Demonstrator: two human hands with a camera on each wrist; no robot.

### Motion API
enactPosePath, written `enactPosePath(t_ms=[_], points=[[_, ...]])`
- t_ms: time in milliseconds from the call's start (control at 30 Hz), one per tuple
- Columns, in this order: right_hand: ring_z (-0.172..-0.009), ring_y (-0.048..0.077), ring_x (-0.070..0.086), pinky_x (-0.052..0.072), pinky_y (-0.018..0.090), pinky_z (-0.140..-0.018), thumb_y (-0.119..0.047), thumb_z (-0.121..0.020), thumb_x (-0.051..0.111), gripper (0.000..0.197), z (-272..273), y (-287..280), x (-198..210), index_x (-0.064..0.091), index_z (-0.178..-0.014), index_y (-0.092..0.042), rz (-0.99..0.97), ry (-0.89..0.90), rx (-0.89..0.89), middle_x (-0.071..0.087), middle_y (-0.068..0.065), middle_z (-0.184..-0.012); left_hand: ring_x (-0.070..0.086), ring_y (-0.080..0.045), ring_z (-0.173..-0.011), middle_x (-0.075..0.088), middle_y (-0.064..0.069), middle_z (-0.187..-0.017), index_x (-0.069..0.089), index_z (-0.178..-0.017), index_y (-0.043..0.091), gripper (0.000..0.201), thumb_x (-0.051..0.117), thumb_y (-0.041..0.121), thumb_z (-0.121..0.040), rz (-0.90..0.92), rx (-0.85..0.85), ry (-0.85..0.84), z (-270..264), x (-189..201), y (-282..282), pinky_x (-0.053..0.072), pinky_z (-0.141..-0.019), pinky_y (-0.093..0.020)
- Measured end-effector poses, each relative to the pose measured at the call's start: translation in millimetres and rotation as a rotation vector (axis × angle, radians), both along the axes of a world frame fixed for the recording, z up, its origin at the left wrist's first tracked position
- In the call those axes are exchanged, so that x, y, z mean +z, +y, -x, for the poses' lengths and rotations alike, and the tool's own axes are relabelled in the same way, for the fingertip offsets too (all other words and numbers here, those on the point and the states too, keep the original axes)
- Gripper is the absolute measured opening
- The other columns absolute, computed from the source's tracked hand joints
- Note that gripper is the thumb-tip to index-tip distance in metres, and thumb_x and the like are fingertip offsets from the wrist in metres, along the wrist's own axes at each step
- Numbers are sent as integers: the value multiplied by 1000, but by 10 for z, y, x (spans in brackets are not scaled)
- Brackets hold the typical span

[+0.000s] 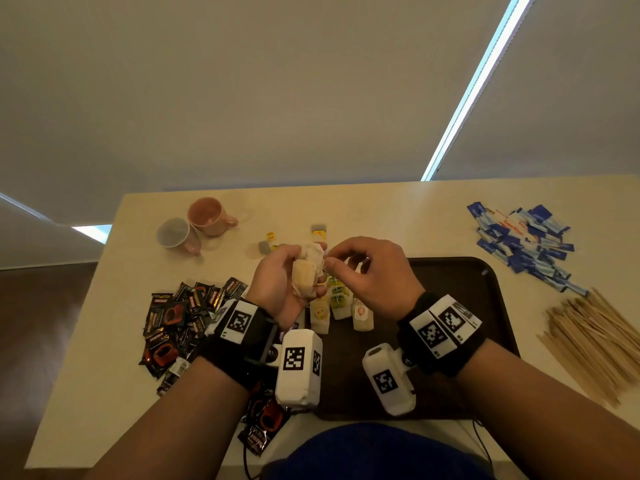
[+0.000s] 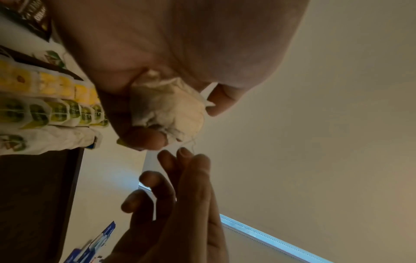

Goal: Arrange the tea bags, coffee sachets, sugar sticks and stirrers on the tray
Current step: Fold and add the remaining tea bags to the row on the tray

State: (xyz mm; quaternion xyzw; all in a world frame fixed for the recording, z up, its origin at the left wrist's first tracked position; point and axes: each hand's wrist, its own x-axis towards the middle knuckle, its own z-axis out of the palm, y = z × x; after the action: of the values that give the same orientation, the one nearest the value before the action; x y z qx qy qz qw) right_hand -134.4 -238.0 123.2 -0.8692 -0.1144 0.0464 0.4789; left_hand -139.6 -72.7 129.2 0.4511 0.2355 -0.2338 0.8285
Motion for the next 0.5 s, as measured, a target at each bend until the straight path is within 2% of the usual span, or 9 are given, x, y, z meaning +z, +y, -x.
enactPosePath(t_ms=[100,167,233,267,367,500], points=[[-77,1,60,46,13,-67,-40,-89,66,20,-50,1,14,74,-101,-25,9,43,-35,70,-11,-90,53,-21,-62,63,-15,-88,59,-124,-1,40,32,17,-99,-33,-23,-25,30,21,-64,46,-49,-28],[-77,-1,60,49,18,-68,-45,-85,69,24,-96,-10,20,75,-99,-26,2,73,-28,70,-10,-89,54,-20,-61,64,-15,-94,59,-124,0,38,33,16,-101,-62,-47,-40,59,21,-105,46,-48,-27],[-75,0,62,50,20,-67,-40,-83,73,20,-128,-27,39,77,-92,-23,-23,101,-14,72,-8,-85,55,-19,-60,62,-17,-100,58,-128,-2,40,37,18,-101,-77,-65,-53,81,0,-135,44,-48,-28],[-72,-2,61,48,18,-65,-33,-84,75,15,-133,-37,53,77,-90,-19,-38,115,-7,72,-7,-83,55,-18,-60,61,-17,-102,58,-129,-2,40,39,20,-101,-80,-72,-57,94,-12,-149,44,-48,-28],[-64,0,61,48,16,-62,-18,-85,76,7,-119,-68,106,76,-86,-11,-86,110,-8,72,-1,-80,55,-16,-58,64,-11,-86,64,-114,3,38,41,32,-104,-73,-64,-37,127,-12,-175,44,-46,-25],[-68,15,67,56,30,-63,-11,-86,73,3,-79,-141,173,70,-85,-12,-187,110,-40,72,5,-77,54,-17,-55,65,-7,-67,59,-96,11,31,46,38,-103,-83,16,8,157,-5,-155,43,-41,-22]])
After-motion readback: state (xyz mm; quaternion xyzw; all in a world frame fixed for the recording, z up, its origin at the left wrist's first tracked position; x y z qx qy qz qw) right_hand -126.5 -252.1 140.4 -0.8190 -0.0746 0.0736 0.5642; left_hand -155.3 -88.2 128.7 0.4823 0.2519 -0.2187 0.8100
